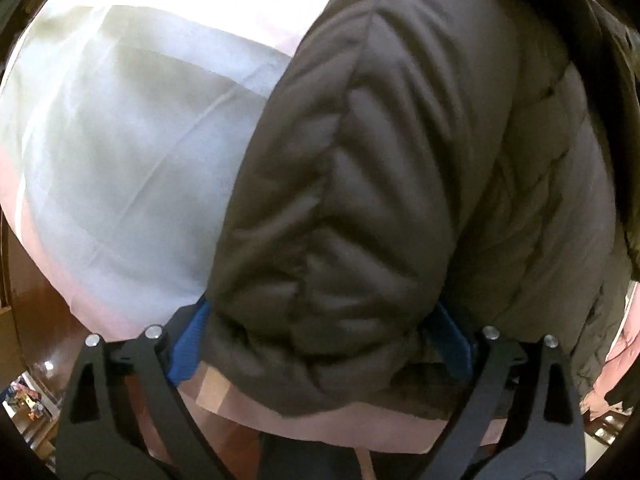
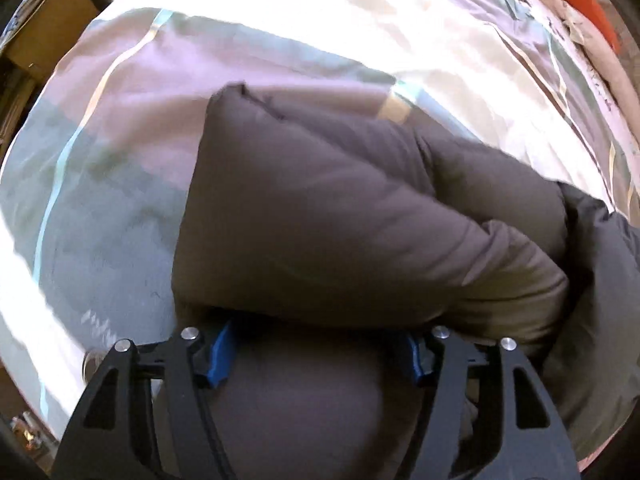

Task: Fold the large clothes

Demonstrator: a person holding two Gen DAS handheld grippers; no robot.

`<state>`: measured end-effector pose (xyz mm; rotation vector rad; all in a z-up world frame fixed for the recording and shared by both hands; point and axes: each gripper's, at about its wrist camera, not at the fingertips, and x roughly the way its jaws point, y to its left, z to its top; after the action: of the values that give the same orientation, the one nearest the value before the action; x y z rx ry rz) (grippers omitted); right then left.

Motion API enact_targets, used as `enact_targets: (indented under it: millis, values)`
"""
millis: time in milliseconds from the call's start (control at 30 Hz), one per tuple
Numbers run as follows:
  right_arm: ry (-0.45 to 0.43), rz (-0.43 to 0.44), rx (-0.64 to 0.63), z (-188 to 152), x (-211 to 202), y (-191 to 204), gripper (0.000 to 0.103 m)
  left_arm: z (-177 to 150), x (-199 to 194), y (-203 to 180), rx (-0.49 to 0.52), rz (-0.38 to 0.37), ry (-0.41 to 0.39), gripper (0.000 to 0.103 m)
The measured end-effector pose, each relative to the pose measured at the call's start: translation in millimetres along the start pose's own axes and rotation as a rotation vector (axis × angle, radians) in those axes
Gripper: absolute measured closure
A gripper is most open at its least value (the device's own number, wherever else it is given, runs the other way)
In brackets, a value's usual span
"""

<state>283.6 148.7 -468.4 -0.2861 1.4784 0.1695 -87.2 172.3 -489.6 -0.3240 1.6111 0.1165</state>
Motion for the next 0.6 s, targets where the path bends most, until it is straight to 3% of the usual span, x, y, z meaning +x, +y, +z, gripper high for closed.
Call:
enact_targets:
  millis: [100,167,233,300,367,433,467,533,567,600]
  values:
    - [0.001,0.003,0.008,1.7,-3.0,3.4,0.035,-5.9,-2.5,-6.6,0.012,0.014,0.009,0.008]
    - [-0.025,0.079,-0.003,-5.7,-28.7,0.1,0.035,-0.9,-19.5,-10.4,0.011,-0.001,-0.008,0.017]
    - [-0.159,0.158,0.028,-21.1,-73.4,-17.5,0.035,2.0,-43.9,-6.0,0.01,0.004,-0.076,0.017]
    - [-0.266,0.136,0.082,-35.2,-99.3,-37.3,0.035,8.1,-60.8,-3.2,0.009,0.009,-0.123,0.017]
    - [-0.242,0.129,0.147,-43.6,-86.1,-57.4,0.035,18.7,-52.3,-0.7,-0.012,0.001,-0.097,0.017]
    - [-0.117,0.103,0.195,-43.4,-35.0,-67.2,0.033,23.7,-27.2,1.1,-0.028,0.019,-0.039,0.016]
    - [-0.073,0.071,0.164,-46.8,-19.6,-62.5,0.025,26.2,-20.8,3.4,-0.037,0.015,-0.017,0.016]
    - [-0.083,0.012,0.071,-43.0,-13.0,-46.7,0.026,32.1,-23.4,1.5,-0.06,0.005,0.007,0.019]
    - [-0.104,0.045,0.06,-45.5,-25.5,-45.1,0.026,37.4,-35.3,2.1,-0.055,0.007,-0.006,0.019]
    - [-0.173,0.138,0.065,-55.7,-49.8,-50.4,0.025,38.8,-48.9,-4.4,-0.032,0.014,-0.033,0.019]
